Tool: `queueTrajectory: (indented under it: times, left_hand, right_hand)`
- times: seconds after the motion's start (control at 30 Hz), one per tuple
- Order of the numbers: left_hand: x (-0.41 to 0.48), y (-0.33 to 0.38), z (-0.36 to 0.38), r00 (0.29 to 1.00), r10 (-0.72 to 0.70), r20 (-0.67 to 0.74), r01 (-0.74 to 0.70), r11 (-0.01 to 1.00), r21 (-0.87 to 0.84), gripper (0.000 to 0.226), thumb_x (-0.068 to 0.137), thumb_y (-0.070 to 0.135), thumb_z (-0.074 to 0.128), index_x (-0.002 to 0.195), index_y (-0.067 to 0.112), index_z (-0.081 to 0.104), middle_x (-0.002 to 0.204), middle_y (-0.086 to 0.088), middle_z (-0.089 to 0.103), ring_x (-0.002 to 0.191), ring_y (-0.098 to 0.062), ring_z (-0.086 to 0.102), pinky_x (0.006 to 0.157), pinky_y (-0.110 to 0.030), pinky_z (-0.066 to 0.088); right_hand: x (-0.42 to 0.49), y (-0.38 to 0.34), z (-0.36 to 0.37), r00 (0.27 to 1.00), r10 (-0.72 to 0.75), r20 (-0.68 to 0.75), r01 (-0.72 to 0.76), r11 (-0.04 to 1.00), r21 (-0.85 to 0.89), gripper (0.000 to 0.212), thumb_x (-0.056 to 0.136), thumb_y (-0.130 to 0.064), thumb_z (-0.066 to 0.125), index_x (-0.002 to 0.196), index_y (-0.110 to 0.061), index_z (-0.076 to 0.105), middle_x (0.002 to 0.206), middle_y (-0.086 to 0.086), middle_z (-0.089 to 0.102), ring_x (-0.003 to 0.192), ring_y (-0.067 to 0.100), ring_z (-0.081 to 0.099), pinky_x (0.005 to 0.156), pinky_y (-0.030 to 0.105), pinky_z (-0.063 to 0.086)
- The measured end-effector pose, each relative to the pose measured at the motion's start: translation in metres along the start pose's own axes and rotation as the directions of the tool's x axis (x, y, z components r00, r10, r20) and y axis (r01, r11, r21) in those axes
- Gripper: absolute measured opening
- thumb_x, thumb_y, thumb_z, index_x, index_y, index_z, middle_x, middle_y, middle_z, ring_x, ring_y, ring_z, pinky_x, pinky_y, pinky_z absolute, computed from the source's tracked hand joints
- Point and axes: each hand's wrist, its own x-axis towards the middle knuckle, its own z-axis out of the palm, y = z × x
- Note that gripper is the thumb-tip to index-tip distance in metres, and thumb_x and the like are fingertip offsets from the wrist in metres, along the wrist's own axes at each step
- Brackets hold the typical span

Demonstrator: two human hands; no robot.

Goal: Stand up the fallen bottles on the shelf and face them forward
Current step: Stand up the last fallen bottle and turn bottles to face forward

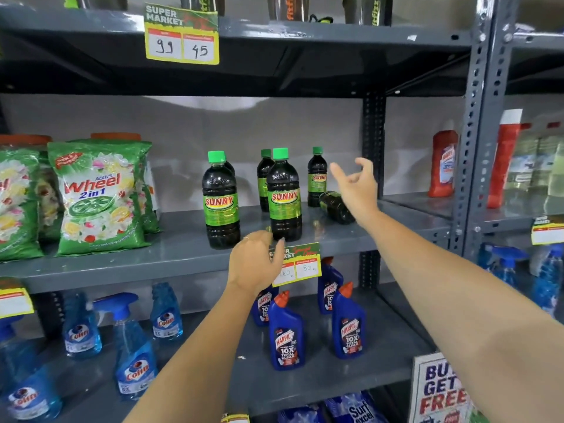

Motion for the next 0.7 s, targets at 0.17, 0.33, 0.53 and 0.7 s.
queueTrajectory:
  times: [0.17, 0.33, 0.53, 0.7]
  left_hand:
    - [0.001, 0.033, 0.000, 0.929, 0.195, -0.316, -0.204, 0.979, 0.004, 0.029, 0.090, 0.028, 0.049, 0.095, 0.008, 0.069, 0.096, -0.004, 0.067, 0.089, -0.022, 0.057, 0.075, -0.040, 0.042]
    - [0.021, 0.112, 0.036, 0.960, 0.280, 0.018, -0.281, 0.958, 0.052, 0.034, 0.092, 0.031, 0.042, 0.080, 0.009, 0.065, 0.080, -0.007, 0.063, 0.076, -0.029, 0.059, 0.066, -0.040, 0.044]
    - [0.015, 0.153, 0.083, 0.986, 0.044, 0.163, -0.085, 0.962, 0.260, 0.058, 0.096, 0.051, 0.026, 0.109, 0.010, 0.064, 0.108, -0.010, 0.067, 0.102, -0.030, 0.060, 0.091, -0.042, 0.044]
    - [0.000, 0.145, 0.089, 0.989, 0.091, 0.121, -0.120, 0.956, 0.267, 0.060, 0.098, 0.048, 0.031, 0.134, 0.006, 0.054, 0.134, -0.011, 0.059, 0.125, -0.028, 0.052, 0.108, -0.043, 0.037]
  right_hand:
    - [0.042, 0.035, -0.017, 0.998, 0.052, 0.021, -0.044, 0.961, -0.274, 0.038, 0.094, -0.040, 0.058, 0.121, -0.013, 0.056, 0.097, -0.002, 0.056, 0.092, 0.021, 0.057, 0.078, 0.031, 0.041]
    - [0.066, 0.053, -0.023, 0.918, 0.300, 0.258, -0.162, 0.880, -0.447, 0.040, 0.097, -0.048, 0.047, 0.106, -0.009, 0.054, 0.102, 0.011, 0.055, 0.100, 0.033, 0.061, 0.083, 0.043, 0.057]
    - [0.085, 0.052, -0.020, 0.763, 0.492, 0.419, -0.237, 0.816, -0.528, 0.077, 0.089, -0.073, 0.044, 0.131, -0.008, 0.050, 0.126, 0.015, 0.057, 0.089, 0.030, 0.062, 0.081, 0.039, 0.057]
    - [0.090, 0.053, -0.007, 0.709, 0.506, 0.491, -0.282, 0.842, -0.460, 0.060, 0.085, -0.061, 0.063, 0.119, -0.011, 0.056, 0.096, 0.011, 0.064, 0.076, 0.023, 0.061, 0.058, 0.030, 0.046]
